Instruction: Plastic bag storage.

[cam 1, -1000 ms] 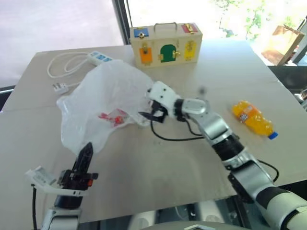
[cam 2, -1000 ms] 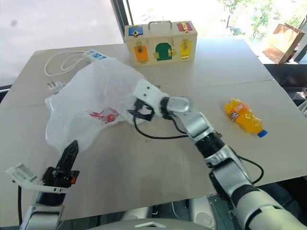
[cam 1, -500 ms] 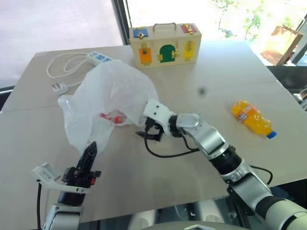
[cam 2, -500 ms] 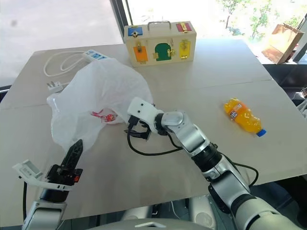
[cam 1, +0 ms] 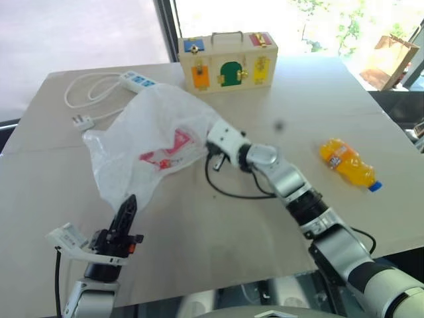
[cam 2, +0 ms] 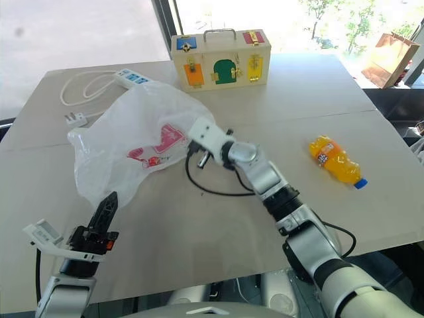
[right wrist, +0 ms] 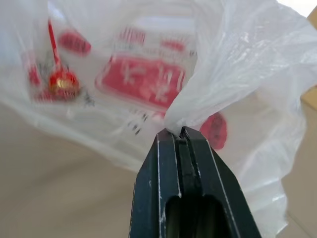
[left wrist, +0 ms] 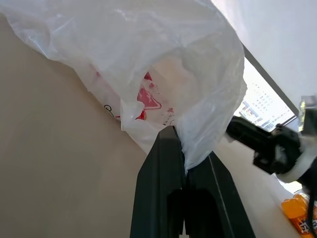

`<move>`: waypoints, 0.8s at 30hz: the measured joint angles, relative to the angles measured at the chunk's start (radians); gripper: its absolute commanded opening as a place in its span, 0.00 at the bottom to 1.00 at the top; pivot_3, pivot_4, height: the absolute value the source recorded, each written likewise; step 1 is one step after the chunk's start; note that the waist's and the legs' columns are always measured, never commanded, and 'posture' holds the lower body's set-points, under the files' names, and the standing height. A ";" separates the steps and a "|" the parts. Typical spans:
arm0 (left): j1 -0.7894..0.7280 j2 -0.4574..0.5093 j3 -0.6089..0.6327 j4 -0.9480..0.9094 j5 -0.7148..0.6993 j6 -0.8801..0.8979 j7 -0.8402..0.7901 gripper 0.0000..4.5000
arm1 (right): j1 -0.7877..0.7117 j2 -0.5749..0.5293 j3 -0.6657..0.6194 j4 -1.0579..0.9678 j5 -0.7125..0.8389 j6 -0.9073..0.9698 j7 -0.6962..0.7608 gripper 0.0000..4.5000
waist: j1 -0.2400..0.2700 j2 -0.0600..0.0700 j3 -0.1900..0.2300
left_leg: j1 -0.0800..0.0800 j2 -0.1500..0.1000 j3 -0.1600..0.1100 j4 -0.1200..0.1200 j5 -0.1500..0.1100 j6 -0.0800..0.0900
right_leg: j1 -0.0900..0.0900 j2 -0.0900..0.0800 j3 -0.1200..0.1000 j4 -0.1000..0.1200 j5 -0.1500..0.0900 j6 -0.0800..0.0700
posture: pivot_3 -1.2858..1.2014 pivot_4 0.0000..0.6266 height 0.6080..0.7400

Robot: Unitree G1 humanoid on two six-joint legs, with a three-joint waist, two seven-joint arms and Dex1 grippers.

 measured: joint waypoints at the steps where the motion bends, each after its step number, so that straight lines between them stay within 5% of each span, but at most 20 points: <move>1: -0.018 0.014 0.017 0.013 -0.001 0.000 0.000 0.00 | -0.008 -0.011 -0.031 -0.040 0.045 0.047 0.027 0.02 | 0.000 0.000 0.000 | 0.000 0.000 0.000 0.000 0.000 0.000 | 0.000 0.000 0.000 0.000 0.000 0.000 | 0.52 0.24 0.99; 14: -0.306 0.209 0.019 -0.005 -0.109 0.140 0.005 0.00 | -0.106 -0.210 -0.287 0.034 0.193 0.195 0.027 0.02 | 0.002 0.000 0.000 | -0.001 -0.001 0.002 -0.001 0.000 0.000 | -0.001 -0.001 0.002 0.000 0.001 0.000 | 0.52 0.24 0.99; 24: -0.453 0.230 -0.038 -0.039 -0.176 0.224 0.057 0.00 | -0.112 -0.372 -0.380 0.052 0.212 0.212 -0.001 0.02 | 0.000 0.000 0.000 | -0.001 0.000 0.004 -0.003 0.000 0.000 | -0.002 -0.001 0.005 0.000 0.001 0.000 | 0.52 0.24 0.99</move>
